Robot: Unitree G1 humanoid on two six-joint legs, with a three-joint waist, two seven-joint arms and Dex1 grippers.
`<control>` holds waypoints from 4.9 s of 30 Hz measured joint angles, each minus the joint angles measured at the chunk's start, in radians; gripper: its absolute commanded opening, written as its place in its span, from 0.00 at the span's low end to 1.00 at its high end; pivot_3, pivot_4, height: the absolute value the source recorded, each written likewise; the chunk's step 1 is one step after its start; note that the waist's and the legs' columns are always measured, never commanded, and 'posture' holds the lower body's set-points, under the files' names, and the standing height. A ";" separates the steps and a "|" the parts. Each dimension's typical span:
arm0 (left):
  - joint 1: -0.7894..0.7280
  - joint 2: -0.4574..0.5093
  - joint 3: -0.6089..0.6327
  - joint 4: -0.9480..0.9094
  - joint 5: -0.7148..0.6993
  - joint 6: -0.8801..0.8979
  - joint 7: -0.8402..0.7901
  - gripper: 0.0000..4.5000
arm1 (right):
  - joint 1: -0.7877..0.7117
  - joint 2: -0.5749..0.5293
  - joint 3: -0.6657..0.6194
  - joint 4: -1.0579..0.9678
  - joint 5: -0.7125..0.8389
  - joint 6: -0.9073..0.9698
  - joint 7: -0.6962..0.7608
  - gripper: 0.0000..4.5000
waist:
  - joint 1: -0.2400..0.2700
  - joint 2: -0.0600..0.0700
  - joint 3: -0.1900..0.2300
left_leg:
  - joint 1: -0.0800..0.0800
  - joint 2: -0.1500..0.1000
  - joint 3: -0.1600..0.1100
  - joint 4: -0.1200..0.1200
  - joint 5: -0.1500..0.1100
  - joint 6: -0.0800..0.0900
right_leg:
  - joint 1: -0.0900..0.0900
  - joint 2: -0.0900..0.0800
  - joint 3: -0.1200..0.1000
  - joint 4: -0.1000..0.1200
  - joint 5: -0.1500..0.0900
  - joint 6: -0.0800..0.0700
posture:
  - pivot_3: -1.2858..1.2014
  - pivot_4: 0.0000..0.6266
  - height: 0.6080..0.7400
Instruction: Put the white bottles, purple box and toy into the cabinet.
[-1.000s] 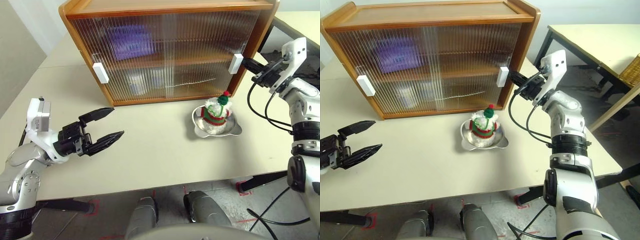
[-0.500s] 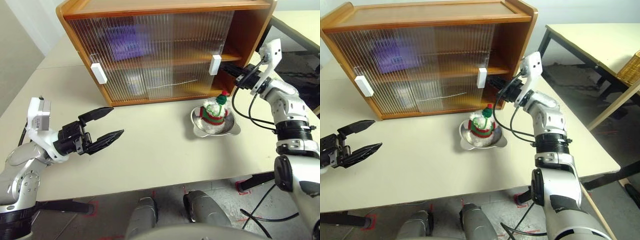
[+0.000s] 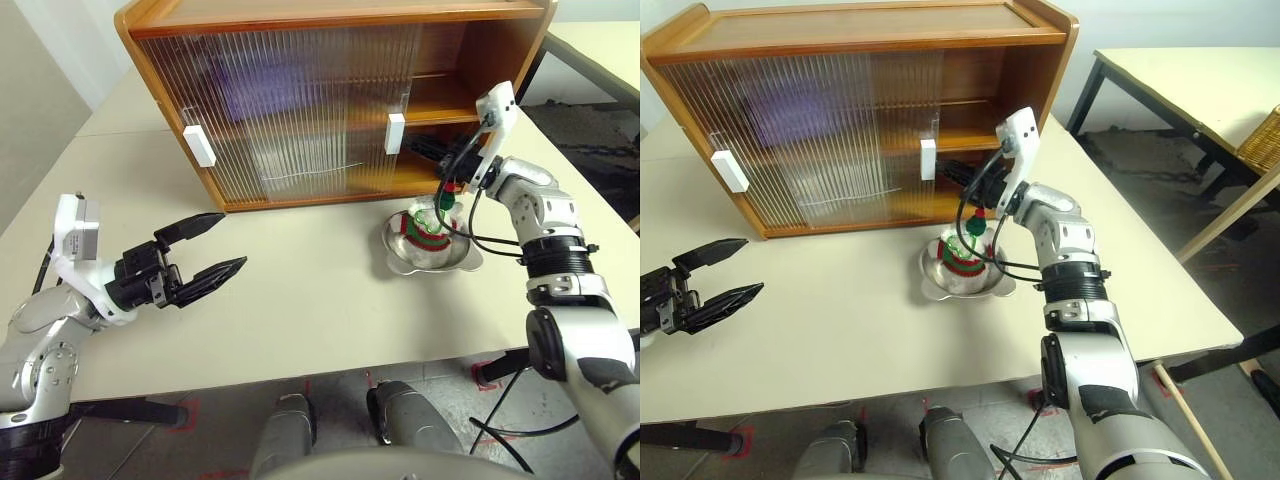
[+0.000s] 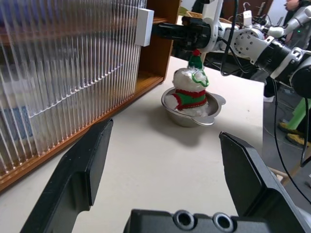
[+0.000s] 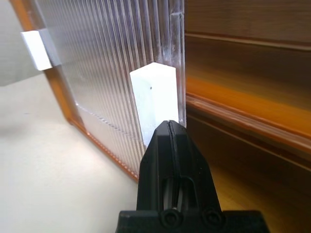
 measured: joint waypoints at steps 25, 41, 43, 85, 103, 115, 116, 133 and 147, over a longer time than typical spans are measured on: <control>0.039 0.000 0.031 -0.009 0.002 -0.003 0.020 1.00 | -0.061 0.131 0.050 -0.002 -0.001 0.036 0.006 0.01 | 0.013 0.000 0.000 | 0.000 0.016 0.001 -0.002 -0.001 -0.002 | -0.010 0.018 0.000 0.011 0.000 -0.017 | 0.47 0.13 1.00; 0.035 -0.003 0.032 -0.014 0.008 -0.020 0.016 1.00 | 0.100 -0.254 -0.005 -0.285 0.138 0.352 0.204 0.99 | 0.046 -0.001 -0.001 | 0.002 0.020 0.003 0.000 0.004 -0.015 | -0.006 0.021 0.000 0.011 0.002 -0.017 | 0.46 0.13 1.00; 0.032 -0.003 0.031 -0.003 0.009 -0.022 0.009 1.00 | 0.139 -0.281 -0.043 -0.339 0.163 0.392 0.169 0.99 | 0.046 -0.001 -0.001 | 0.004 0.020 0.003 0.000 0.004 -0.015 | -0.004 0.022 0.001 0.011 0.001 -0.015 | 0.46 0.14 1.00; -0.014 -0.004 -0.002 0.012 0.029 -0.014 0.001 1.00 | 0.378 -0.383 0.028 -0.880 0.373 1.057 -0.321 0.99 | 0.044 -0.003 0.001 | 0.001 0.028 0.004 0.000 -0.003 -0.021 | -0.007 0.035 0.003 0.009 -0.008 -0.003 | 0.46 0.16 1.00; -0.011 -0.003 0.002 0.009 0.031 -0.034 0.016 1.00 | 0.336 -0.324 0.117 -0.890 0.276 0.967 -0.377 0.99 | 0.051 -0.003 0.001 | 0.001 0.028 0.003 0.000 -0.003 -0.021 | -0.007 0.035 0.003 0.008 -0.007 -0.004 | 0.46 0.16 1.00; -0.027 -0.003 0.008 0.009 0.025 -0.038 0.032 1.00 | 0.345 -0.332 0.172 -0.867 0.214 0.895 -0.353 0.79 | 0.054 -0.003 0.001 | 0.001 0.028 0.003 0.000 -0.003 -0.021 | -0.008 0.035 0.003 0.008 -0.007 -0.005 | 0.46 0.16 1.00; -0.029 -0.003 0.010 0.009 0.024 -0.038 0.034 1.00 | 0.345 -0.329 0.172 -0.862 0.209 0.890 -0.355 0.71 | 0.054 -0.003 0.001 | 0.001 0.028 0.003 0.000 -0.003 -0.021 | -0.008 0.035 0.003 0.008 -0.007 -0.005 | 0.46 0.16 1.00; -0.032 0.000 0.036 0.009 0.016 -0.023 0.022 1.00 | 0.326 -0.323 0.123 -0.814 0.240 0.906 -0.303 0.07 | 0.053 -0.003 0.001 | 0.001 0.029 0.003 0.000 -0.003 -0.022 | -0.008 0.035 0.003 0.008 -0.007 -0.005 | 0.46 0.15 1.00; -0.033 0.009 0.036 -0.014 -0.022 0.001 -0.026 1.00 | 0.286 -0.373 0.019 -0.740 0.354 0.929 -0.178 0.07 | 0.053 -0.003 0.001 | 0.000 0.028 0.004 0.000 -0.003 -0.021 | -0.008 0.035 0.003 0.008 -0.007 -0.005 | 0.46 0.13 1.00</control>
